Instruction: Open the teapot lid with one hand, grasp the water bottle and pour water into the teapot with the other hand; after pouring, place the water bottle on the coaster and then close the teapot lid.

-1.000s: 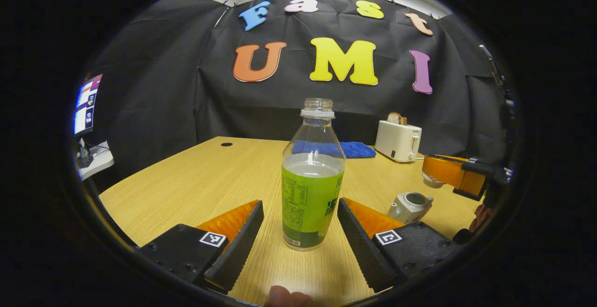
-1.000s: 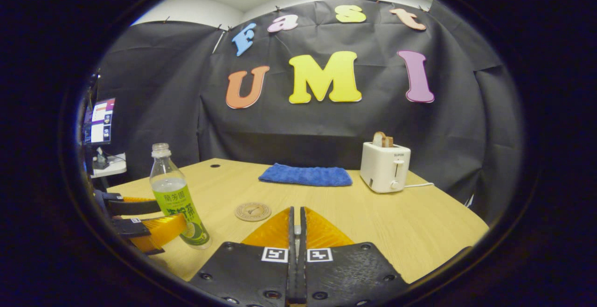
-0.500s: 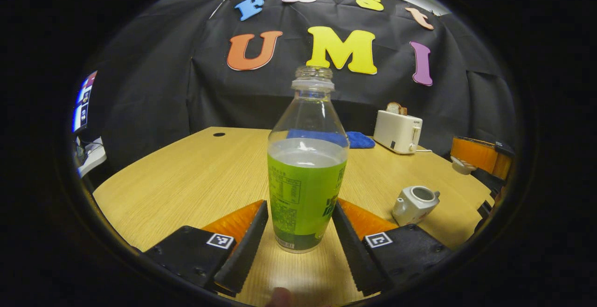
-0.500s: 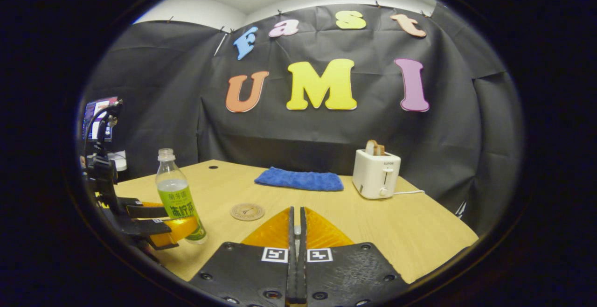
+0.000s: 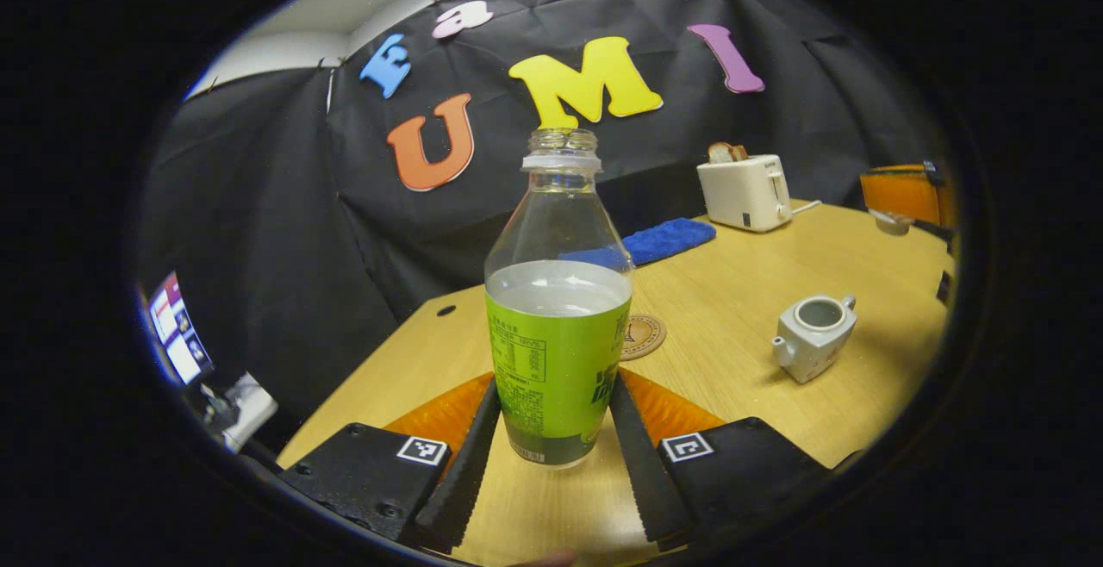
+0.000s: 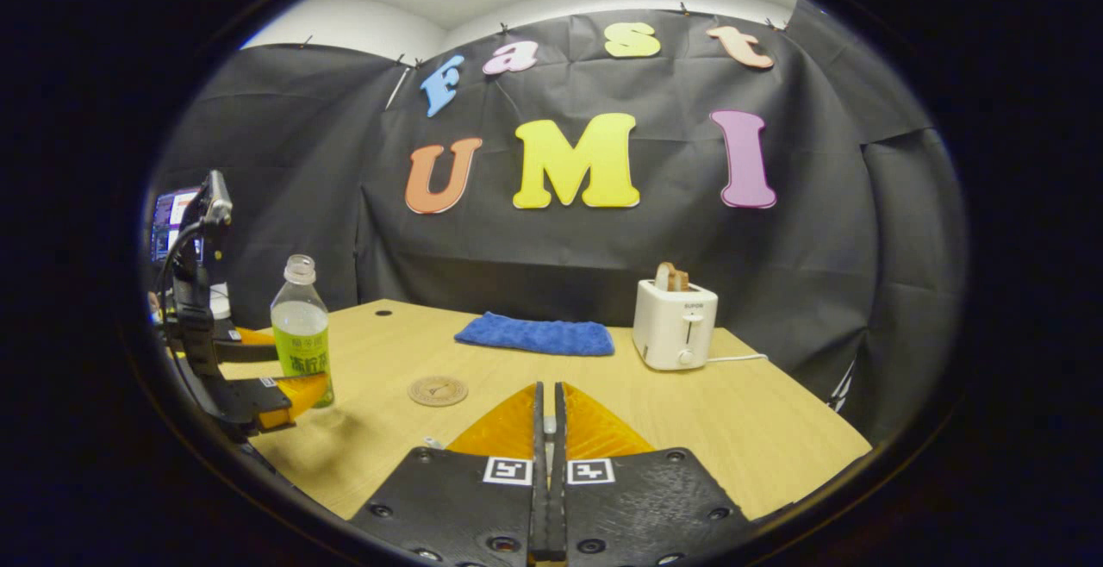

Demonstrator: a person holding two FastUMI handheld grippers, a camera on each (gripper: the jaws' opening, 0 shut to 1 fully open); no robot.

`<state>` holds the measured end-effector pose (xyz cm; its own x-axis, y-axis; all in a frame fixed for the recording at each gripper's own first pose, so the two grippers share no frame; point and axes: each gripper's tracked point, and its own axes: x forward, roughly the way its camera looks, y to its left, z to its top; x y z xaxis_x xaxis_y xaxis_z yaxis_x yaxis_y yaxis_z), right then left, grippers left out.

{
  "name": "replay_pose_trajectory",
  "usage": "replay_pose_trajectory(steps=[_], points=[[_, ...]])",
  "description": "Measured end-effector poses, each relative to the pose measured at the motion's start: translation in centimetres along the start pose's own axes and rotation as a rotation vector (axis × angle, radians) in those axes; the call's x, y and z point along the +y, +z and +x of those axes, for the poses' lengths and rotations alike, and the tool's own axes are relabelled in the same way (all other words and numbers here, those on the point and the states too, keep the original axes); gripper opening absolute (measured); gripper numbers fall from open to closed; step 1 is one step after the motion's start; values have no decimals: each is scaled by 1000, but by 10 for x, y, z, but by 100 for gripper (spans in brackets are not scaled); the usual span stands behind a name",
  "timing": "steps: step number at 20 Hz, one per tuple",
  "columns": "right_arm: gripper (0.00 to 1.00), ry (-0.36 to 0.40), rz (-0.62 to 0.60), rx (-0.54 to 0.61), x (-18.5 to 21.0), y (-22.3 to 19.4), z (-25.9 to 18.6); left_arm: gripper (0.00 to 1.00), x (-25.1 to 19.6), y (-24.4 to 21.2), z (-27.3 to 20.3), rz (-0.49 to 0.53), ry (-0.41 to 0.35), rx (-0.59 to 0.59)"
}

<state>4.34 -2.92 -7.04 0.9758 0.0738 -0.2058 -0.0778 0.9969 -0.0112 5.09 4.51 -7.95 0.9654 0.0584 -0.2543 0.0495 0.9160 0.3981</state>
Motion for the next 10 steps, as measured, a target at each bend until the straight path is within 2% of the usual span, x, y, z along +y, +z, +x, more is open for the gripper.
replay_pose_trajectory(steps=[2, 3, 6, 10], points=[[0, -4, 0, -1, -7, 0, -4, 72, 12, 7, -2, 151, 41, -5], [0, -6, -3, -1, -10, -1, -5, 74, 17, 7, -2, 216, 57, 2], [0, -7, -13, 3, -15, -3, -8, 74, 22, 1, -1, 376, 70, 51], [0, 0, -21, 9, -18, -6, -12, 74, 25, 8, 3, 644, 107, 53]])
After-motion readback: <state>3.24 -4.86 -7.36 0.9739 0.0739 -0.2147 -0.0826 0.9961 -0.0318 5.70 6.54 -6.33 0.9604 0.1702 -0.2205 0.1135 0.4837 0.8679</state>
